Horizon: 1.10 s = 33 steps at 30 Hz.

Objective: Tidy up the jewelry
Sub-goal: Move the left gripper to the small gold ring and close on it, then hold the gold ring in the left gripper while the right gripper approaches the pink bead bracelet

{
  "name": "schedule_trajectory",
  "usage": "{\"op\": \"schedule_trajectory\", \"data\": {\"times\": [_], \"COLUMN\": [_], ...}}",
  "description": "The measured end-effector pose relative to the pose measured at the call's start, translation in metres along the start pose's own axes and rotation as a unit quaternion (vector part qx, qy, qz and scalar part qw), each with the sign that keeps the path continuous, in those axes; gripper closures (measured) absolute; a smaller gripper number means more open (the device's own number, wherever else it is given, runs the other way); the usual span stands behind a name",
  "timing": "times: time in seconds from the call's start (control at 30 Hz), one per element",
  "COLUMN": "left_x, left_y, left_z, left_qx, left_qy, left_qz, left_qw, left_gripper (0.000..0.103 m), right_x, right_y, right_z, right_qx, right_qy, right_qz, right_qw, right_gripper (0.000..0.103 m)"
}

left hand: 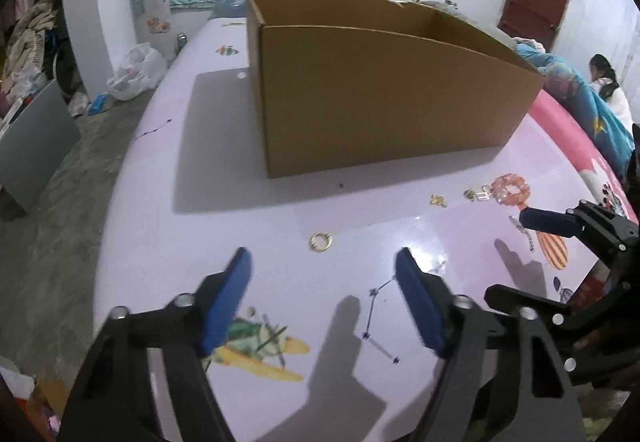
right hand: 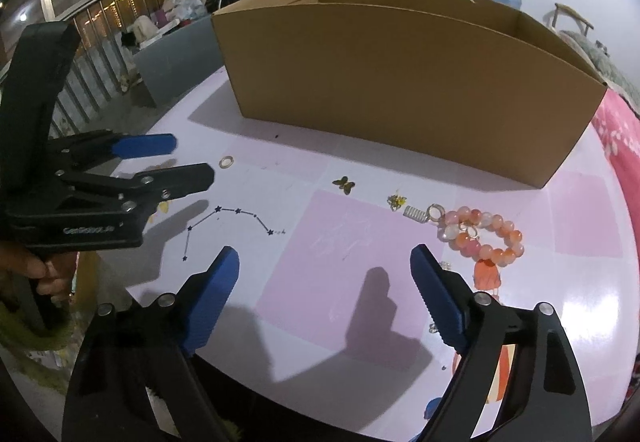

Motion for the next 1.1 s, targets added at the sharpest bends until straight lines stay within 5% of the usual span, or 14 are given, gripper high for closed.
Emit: {"op": "schedule_trajectory", "data": {"times": [0.37, 0.6, 1.1], "left_x": [-0.002, -0.002, 0.008], "left_y": [0.009, 0.007, 0.005], "left_z": [-0.030, -0.030, -0.027], "left_qx": [-0.040, -0.048, -0.053], "left_qy": [0.010, 0.037, 0.032], "left_qz": [-0.017, -0.051, -0.080], "left_qw": [0.9990, 0.9968, 0.9949], "left_gripper": [0.075, 0.083, 0.092], "right_x": [0.007, 0.009, 0.016], "right_y": [0.006, 0.009, 0.017], "right_z": [-0.007, -0.012, -0.009], "right_qx": [-0.004, -0.007, 0.001], "right_qy": [0.006, 0.007, 0.001], "right_qz": [-0.008, -0.010, -0.014], "right_qw": [1.000, 1.000, 1.000], "right_gripper": [0.023, 0.026, 0.029]}}
Point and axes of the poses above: each gripper's, at about its wrist camera, not at the fingertips, and z roughly against the way its jaws point, x to its right, y to its top, the point moved 10 cm from there along -z, roughly the way its jaws point, and after that the axes turned 1 degree about -x, right-handed, at the moved point
